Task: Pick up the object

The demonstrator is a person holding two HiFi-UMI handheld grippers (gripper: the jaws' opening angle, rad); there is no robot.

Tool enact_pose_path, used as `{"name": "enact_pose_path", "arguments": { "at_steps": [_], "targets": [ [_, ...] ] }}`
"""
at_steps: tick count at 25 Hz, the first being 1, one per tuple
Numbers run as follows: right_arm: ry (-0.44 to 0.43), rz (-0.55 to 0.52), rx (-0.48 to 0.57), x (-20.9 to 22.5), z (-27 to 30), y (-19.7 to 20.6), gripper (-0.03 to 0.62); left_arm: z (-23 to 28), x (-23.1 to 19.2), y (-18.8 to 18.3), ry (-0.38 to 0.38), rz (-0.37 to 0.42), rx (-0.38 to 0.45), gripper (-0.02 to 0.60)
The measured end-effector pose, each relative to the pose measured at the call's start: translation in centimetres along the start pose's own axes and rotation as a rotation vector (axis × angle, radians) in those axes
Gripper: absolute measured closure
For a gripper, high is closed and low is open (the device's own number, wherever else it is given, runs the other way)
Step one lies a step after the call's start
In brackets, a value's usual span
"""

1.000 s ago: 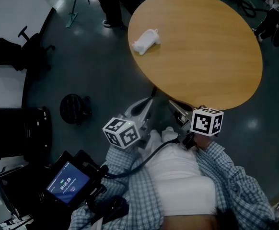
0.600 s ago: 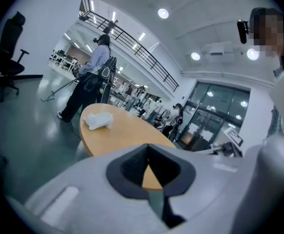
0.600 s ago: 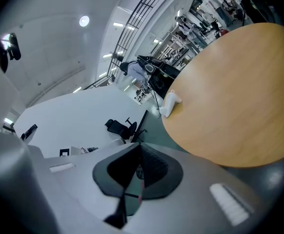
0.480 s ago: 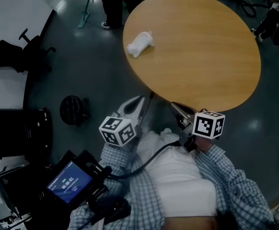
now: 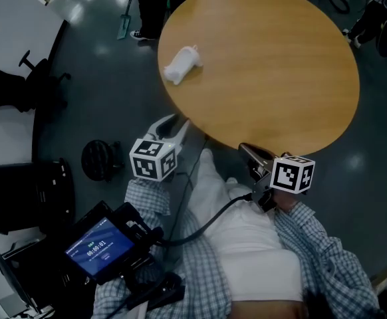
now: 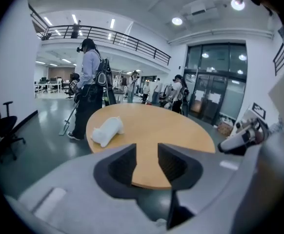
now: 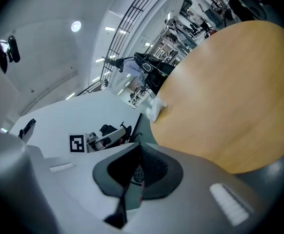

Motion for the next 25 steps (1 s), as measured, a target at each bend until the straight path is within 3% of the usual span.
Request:
{"name": "enact_pose_path", "arguments": {
  "at_steps": [4,13,18,25],
  "targets": [
    [0.033,0.019,0.028,0.6,1.7,-1.9,0.591,3.2,-3.3,-2.0,0.0,0.064,-0.09,0.422],
    [0.112,0.081,0.102,-0.3,6.0,-6.9,0.591,12.0,-11.8,-6.9,0.001,0.398,-0.398,0.285],
    [0.166,0.137,0.133,0.1,7.2,-8.9,0.591,17.4,-14.0,-8.8,0.052,0.456,-0.506,0.231],
    [0.226,0.195,0.167,0.6,8.7,-10.9,0.591,22.7,-16.0,-8.6,0.108,0.461,-0.597,0.202]
  ]
}}
Point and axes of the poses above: the fingertips, and each gripper's own axes: z forward along the fingers, x to its right, y out of its underside, the point moved 10 cm from there along -z, backward along the fingers, and after that the axes turned 7 degrees about y, right-handed, at the moved point
